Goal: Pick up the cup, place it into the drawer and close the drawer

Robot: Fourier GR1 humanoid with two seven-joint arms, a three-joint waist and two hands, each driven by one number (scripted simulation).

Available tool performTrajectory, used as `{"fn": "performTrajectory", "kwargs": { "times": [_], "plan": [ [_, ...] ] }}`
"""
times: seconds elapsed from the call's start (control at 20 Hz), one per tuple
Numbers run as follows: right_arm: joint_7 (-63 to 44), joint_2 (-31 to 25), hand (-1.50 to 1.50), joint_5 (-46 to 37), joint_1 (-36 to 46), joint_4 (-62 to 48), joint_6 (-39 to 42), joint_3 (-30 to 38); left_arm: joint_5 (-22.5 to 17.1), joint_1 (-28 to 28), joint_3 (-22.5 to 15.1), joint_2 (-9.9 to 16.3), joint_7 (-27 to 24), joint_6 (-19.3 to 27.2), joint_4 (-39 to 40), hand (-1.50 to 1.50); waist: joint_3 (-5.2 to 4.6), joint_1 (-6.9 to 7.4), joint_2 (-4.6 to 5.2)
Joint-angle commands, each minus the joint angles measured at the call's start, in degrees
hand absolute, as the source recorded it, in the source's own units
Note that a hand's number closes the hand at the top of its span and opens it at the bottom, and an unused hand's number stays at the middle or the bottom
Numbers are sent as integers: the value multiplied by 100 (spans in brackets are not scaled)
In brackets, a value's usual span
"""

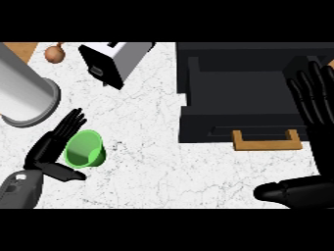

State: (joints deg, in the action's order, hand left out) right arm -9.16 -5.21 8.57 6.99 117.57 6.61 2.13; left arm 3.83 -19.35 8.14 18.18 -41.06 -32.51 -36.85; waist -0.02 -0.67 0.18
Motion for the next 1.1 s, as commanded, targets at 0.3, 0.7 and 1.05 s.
{"fn": "performTrajectory", "kwargs": {
  "times": [0.3,0.7,1.05],
  "plan": [
    [213,218,-150,-292,-208,53,-87,-283,272,-259,-311,-1,-1254,-466,1032,-150,-13,-42,15],
    [-83,129,-150,-234,12,116,-124,-231,182,-578,-409,-168,-1277,-512,1348,-150,-13,-26,13],
    [84,121,-150,-78,-80,7,-19,-109,39,-759,-408,-260,-1277,-626,1609,-150,-11,-27,18]
  ]
}}
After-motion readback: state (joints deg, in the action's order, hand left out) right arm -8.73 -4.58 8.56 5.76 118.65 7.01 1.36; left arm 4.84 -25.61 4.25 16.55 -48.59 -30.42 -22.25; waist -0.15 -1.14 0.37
